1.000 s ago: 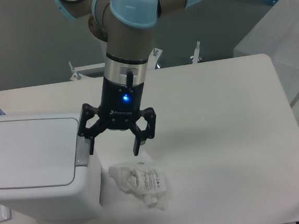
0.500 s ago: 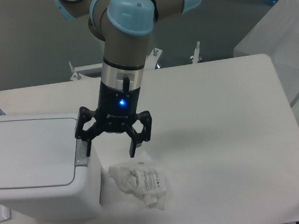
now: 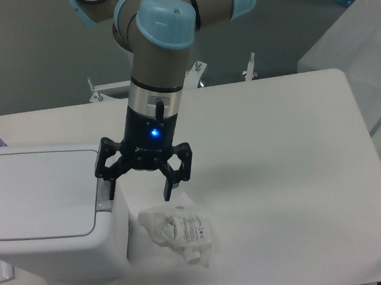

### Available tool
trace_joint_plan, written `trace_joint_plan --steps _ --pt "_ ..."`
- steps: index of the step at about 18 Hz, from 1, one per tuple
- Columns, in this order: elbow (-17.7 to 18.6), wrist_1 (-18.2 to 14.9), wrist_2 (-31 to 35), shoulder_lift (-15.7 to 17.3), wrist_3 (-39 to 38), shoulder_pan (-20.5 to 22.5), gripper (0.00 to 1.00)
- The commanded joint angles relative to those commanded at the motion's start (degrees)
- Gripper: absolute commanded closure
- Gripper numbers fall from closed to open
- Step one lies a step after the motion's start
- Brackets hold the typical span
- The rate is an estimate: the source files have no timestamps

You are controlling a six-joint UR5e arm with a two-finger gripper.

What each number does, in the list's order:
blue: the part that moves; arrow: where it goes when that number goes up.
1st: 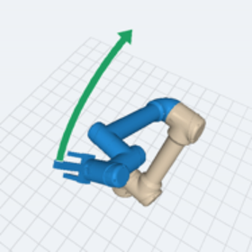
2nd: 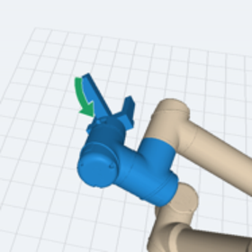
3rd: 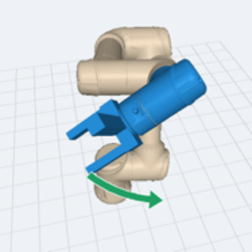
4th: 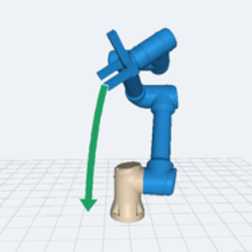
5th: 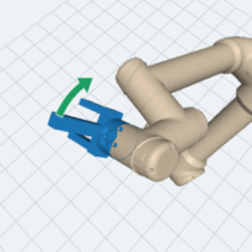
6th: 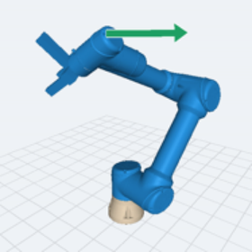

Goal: Open the trash can
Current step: 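Press the grey button with the gripper finger to pop the lid, then hold the gripper beside the trash can as the lid opens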

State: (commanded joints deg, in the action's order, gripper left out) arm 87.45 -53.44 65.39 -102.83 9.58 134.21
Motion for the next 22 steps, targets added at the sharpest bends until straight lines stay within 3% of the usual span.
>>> trace_joint_plan --steps 18,22 --pt "0.35 0.00 0.00 -0.09 0.00 0.00 0.00" --pt "-2.62 0.00 -0.09 0.17 0.52 0.00 0.00"
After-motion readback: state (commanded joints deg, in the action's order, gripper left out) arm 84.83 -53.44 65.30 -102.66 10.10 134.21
